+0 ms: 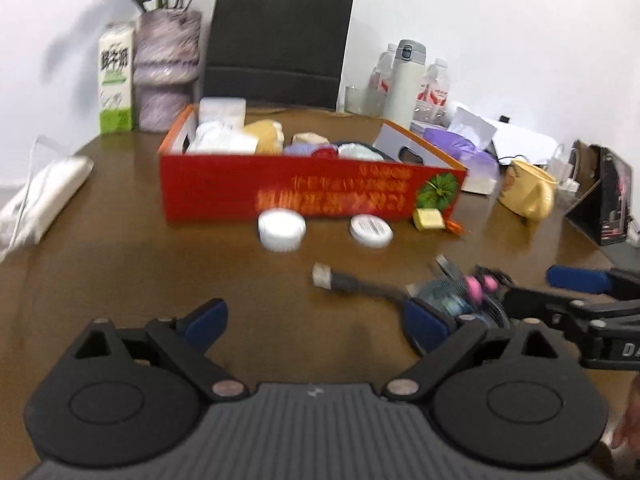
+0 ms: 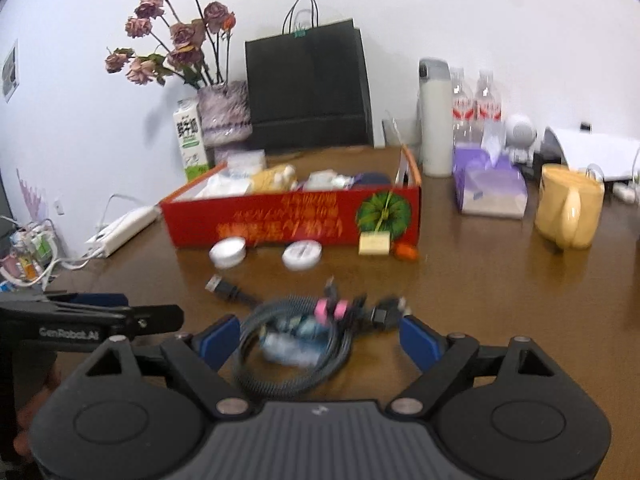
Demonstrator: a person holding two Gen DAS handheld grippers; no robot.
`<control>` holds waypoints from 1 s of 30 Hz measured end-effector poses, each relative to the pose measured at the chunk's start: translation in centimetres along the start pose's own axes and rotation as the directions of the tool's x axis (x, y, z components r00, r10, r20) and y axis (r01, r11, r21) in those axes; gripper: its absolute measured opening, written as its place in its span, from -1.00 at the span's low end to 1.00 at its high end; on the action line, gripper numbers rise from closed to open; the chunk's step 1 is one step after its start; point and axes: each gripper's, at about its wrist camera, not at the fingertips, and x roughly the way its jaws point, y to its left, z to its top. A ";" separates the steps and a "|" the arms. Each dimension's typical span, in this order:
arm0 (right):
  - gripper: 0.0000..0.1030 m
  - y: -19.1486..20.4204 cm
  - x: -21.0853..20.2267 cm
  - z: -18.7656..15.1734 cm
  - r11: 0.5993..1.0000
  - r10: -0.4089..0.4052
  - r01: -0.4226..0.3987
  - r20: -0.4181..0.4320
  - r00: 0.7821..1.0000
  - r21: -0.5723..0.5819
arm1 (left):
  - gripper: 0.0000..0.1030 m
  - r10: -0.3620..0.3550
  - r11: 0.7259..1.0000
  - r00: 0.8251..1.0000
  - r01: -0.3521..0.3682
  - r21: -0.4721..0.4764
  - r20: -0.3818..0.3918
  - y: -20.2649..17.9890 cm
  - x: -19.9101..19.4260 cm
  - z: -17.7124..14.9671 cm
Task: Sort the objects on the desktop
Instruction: 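Grasp the clear plastic cup lid with the left tool while the right tool grasps the white round puck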
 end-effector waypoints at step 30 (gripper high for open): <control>-0.28 3.8 5.9 5.7 0.985 0.102 -0.113 -0.089 0.991 -0.132 | -0.20 0.029 0.999 1.000 -0.029 -0.030 -0.003 1.6 -0.5 2.9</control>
